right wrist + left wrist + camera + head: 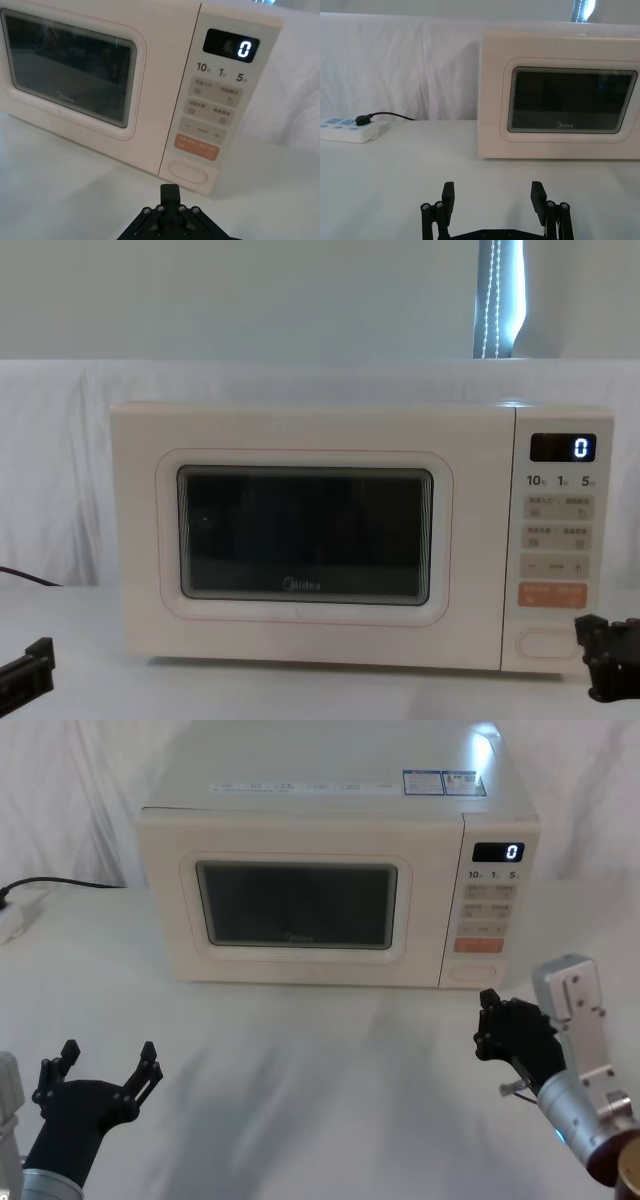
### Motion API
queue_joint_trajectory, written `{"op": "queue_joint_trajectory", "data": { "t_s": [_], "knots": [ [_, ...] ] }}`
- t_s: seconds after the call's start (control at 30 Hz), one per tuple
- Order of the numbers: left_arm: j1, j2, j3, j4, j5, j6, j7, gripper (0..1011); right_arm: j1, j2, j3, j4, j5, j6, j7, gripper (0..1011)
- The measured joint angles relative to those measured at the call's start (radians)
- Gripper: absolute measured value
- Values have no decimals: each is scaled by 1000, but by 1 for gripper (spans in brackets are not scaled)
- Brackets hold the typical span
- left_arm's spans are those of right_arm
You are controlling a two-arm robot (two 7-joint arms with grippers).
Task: Press the button to open the microwave door with one hand; close the microwave door with the other hand.
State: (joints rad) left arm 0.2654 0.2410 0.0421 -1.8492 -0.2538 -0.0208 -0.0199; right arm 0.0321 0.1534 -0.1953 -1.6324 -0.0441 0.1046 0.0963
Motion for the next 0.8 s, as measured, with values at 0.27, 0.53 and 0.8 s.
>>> {"op": "queue_joint_trajectory", "data": {
  "t_s": [0.27,0.53,0.8],
  "knots": [
    [0,0,0,0,0,0,0,1001,69,-17,2,90,-19,-1,20,0],
    [0,0,0,0,0,0,0,1001,127,-34,8,184,-25,-11,28,0],
    [0,0,0,0,0,0,0,1001,165,-45,16,254,-24,-24,30,0]
  ]
}}
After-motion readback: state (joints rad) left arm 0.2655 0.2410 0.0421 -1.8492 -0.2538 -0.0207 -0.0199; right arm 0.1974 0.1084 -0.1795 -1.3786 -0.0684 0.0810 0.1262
